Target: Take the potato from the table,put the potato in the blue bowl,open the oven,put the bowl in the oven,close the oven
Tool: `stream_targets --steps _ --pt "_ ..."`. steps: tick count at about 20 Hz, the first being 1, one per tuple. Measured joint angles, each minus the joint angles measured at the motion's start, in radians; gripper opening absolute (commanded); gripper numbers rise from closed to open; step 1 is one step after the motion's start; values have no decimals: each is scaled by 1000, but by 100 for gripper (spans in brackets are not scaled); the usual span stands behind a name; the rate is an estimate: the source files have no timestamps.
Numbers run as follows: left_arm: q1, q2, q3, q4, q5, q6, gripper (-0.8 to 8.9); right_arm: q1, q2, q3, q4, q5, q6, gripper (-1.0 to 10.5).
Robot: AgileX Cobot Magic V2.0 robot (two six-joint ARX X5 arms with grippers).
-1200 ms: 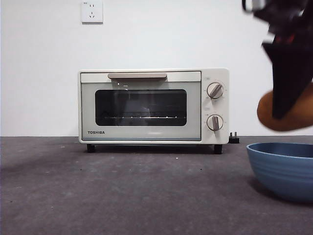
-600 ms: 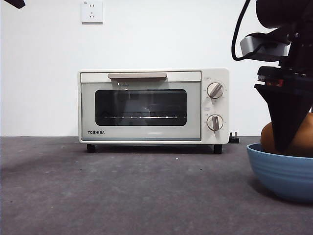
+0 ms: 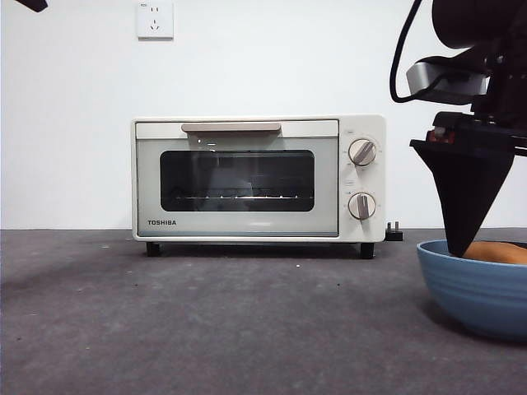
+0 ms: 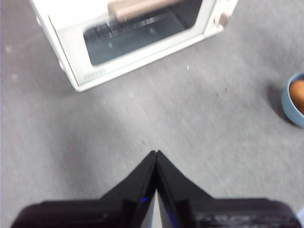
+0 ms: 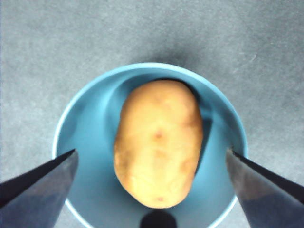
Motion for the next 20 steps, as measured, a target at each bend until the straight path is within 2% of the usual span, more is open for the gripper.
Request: stream_targets --steps 5,6,7,9,10,15,18,20 --pt "0 57 0 103 2 -22 -6 0 -39 68 -111 0 0 559" --pt "0 79 0 133 18 -38 -6 0 -60 100 -132 0 0 509" --pt "0 107 0 166 55 -54 -6 0 -87 131 -152 0 0 386" --pt "0 174 0 246 139 -80 -6 0 -146 187 -187 -7 8 26" --pt "-2 207 0 294 151 -99 -6 0 -178 208 -198 -8 19 -5" --pt "-21 360 5 532 157 -160 -6 0 -345 230 -203 -34 100 -8" --pt "-32 478 65 560 222 -166 -6 0 -419 230 -209 -34 155 -8" --pt "-39 562 147 560 231 -167 -6 0 -459 230 -216 -34 185 -8"
